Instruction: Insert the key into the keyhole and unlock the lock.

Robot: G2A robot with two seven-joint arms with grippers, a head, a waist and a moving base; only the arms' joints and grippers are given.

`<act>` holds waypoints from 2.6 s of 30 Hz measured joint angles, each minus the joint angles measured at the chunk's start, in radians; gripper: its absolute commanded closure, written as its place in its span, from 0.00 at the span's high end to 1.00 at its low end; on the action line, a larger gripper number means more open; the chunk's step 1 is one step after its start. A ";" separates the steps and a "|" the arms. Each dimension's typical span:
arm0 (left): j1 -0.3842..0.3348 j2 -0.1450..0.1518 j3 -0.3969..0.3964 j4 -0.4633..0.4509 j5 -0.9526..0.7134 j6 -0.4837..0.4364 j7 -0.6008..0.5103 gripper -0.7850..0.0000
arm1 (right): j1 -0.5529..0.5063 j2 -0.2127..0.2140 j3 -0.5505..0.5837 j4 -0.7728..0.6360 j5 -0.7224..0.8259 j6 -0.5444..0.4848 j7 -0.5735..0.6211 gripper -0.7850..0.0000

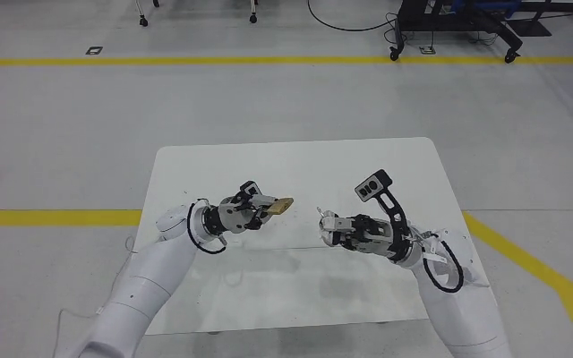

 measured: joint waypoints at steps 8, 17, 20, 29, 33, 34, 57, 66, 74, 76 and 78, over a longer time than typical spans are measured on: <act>0.011 0.024 -0.022 -0.034 0.093 0.083 -0.025 0.00 | 0.047 0.045 0.049 -0.078 -0.121 0.364 0.130 0.00; 0.017 0.039 -0.023 -0.079 0.173 0.117 -0.061 0.00 | 0.131 0.095 -0.081 -0.105 -0.192 0.447 0.045 0.00; 0.023 0.043 -0.026 -0.087 0.188 0.112 -0.069 0.00 | 0.151 0.106 -0.100 -0.096 -0.163 0.453 0.039 0.00; 0.035 0.048 -0.029 -0.112 0.199 0.099 -0.084 0.00 | 0.171 0.130 -0.143 -0.083 -0.078 0.487 0.005 0.00; 0.037 0.050 -0.027 -0.118 0.208 0.096 -0.083 0.00 | 0.181 0.138 -0.166 -0.079 -0.067 0.500 -0.008 0.00; 0.037 0.050 -0.027 -0.119 0.210 0.096 -0.082 0.00 | 0.184 0.140 -0.170 -0.078 -0.064 0.501 -0.009 0.00; 0.061 0.068 -0.029 -0.176 0.204 0.061 -0.085 0.00 | 0.204 0.160 -0.215 -0.083 -0.025 0.538 -0.060 0.00; 0.067 0.076 -0.040 -0.177 0.207 0.044 -0.085 0.00 | 0.209 0.163 -0.229 -0.096 -0.016 0.543 -0.072 0.00; 0.077 0.080 -0.040 -0.182 0.209 0.033 -0.085 0.00 | 0.221 0.164 -0.245 -0.098 -0.006 0.550 -0.095 0.00; 0.080 0.081 -0.040 -0.184 0.207 0.030 -0.085 0.00 | 0.225 0.163 -0.250 -0.097 -0.005 0.552 -0.100 0.00; 0.083 0.082 -0.042 -0.189 0.206 0.027 -0.085 0.00 | 0.229 0.163 -0.255 -0.095 -0.003 0.556 -0.106 0.00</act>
